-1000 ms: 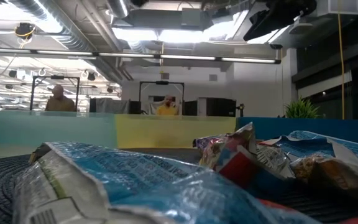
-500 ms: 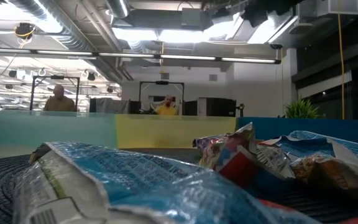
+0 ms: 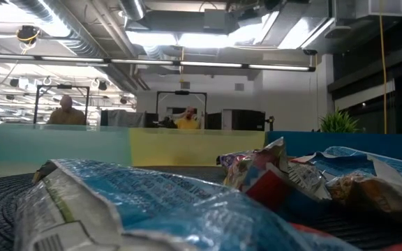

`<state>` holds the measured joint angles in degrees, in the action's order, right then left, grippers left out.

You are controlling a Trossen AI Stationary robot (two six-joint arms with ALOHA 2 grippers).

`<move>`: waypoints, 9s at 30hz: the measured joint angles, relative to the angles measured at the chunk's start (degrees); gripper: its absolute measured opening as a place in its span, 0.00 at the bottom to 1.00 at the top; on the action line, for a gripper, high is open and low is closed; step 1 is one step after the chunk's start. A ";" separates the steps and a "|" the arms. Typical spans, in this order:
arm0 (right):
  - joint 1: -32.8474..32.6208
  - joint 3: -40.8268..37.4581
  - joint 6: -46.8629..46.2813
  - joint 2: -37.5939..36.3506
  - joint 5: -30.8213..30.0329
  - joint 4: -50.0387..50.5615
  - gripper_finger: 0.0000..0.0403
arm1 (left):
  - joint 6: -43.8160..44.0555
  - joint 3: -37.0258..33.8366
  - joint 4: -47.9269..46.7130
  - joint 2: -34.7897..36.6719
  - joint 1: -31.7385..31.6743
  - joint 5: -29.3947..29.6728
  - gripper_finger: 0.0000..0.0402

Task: Pick and place Granola Bars by type
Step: Put the orange granola bar into the yellow bin, then put the red granola bar into the blue bin

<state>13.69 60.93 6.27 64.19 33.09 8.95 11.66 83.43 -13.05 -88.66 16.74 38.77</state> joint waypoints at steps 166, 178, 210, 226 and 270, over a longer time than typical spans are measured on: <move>9.38 32.81 26.38 56.66 -25.22 32.46 0.29 | 13.16 0.84 -27.66 3.58 -2.96 -10.81 0.28; 9.97 39.65 21.14 55.45 -25.54 37.51 0.36 | 14.93 0.84 -27.71 3.58 -2.00 -17.23 0.28; -9.93 -0.80 2.79 1.13 -33.57 13.90 0.32 | 9.61 -10.08 -31.88 -0.35 18.81 -27.48 0.28; -18.90 -5.01 -1.04 -3.99 -41.67 14.72 0.32 | 2.32 -10.98 -10.81 -14.24 16.93 -45.33 0.46; -23.74 -5.01 -1.09 -3.97 -41.01 25.70 0.32 | 6.26 -5.50 -7.45 -28.59 15.29 -42.14 0.27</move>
<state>-10.04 55.92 5.19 60.23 -7.92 34.65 17.92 77.93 -20.50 -117.25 32.03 -3.37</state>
